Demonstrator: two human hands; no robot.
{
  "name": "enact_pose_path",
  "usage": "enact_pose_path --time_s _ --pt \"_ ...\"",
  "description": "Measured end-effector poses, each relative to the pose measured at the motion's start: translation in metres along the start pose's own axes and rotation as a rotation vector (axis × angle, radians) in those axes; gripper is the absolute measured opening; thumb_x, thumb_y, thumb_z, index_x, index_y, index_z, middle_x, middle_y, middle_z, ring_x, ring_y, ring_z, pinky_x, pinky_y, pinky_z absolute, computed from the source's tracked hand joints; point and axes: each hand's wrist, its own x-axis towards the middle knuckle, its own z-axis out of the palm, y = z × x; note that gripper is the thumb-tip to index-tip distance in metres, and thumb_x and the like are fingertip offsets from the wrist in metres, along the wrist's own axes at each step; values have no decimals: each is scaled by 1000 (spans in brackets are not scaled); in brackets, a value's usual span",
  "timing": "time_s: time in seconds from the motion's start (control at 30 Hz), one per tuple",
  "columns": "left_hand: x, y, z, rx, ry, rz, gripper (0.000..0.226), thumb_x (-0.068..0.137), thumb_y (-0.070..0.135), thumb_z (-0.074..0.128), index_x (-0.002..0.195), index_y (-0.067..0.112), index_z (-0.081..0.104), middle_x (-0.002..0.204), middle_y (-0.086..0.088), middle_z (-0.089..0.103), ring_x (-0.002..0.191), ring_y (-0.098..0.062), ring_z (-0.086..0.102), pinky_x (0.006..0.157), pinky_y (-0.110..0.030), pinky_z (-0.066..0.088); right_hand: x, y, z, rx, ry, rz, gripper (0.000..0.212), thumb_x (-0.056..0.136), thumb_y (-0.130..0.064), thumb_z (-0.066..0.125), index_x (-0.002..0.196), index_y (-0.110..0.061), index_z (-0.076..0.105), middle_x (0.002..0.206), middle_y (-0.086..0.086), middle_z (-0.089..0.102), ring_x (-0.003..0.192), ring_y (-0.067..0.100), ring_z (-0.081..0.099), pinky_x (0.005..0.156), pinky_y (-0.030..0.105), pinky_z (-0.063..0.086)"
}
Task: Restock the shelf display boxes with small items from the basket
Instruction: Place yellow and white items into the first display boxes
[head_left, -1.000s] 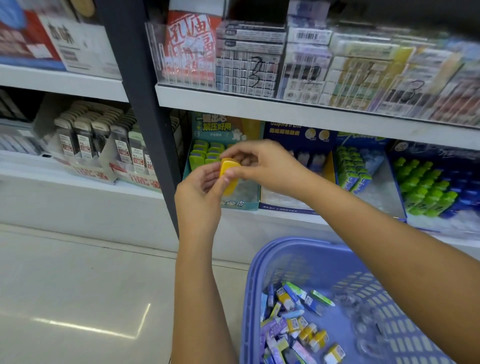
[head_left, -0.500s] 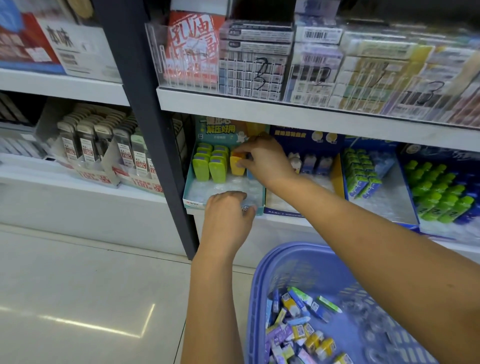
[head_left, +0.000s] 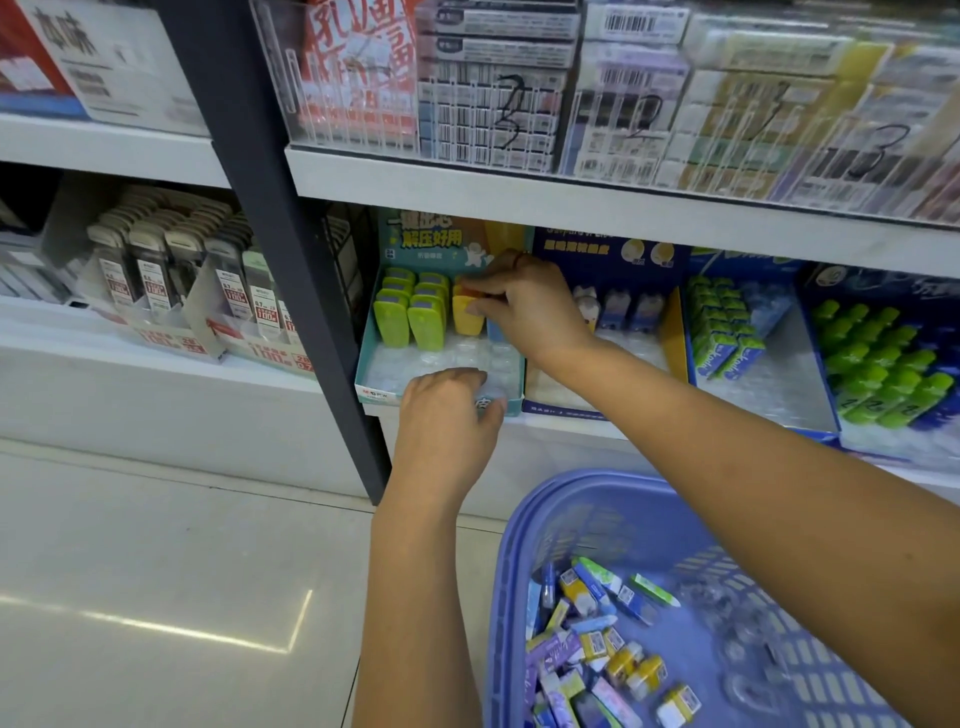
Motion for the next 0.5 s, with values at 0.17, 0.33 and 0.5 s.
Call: enact_pose_path --time_s 0.17,0.33,0.5 --pt "0 0 0 -13 4 -11 38 92 27 56 125 7 59 125 -8 62 117 -24 52 104 -31 32 6 2 -1 43 -46 0 32 87 -15 64 118 -7 65 121 17 58 116 30 51 97 31 39" --pt "0 1 1 -15 25 -8 35 92 25 56 121 6 61 119 -9 64 113 -26 54 101 -31 34 7 6 1 68 -59 1 32 89 -16 61 120 -8 63 122 16 56 116 28 50 95 24 39" --pt "1 3 0 -11 25 -3 32 91 23 57 116 4 63 113 -10 66 108 -28 56 97 -33 38 7 10 11 -35 -26 -44 28 91 -21 58 114 -7 62 113 8 50 115 18 44 91 25 36"
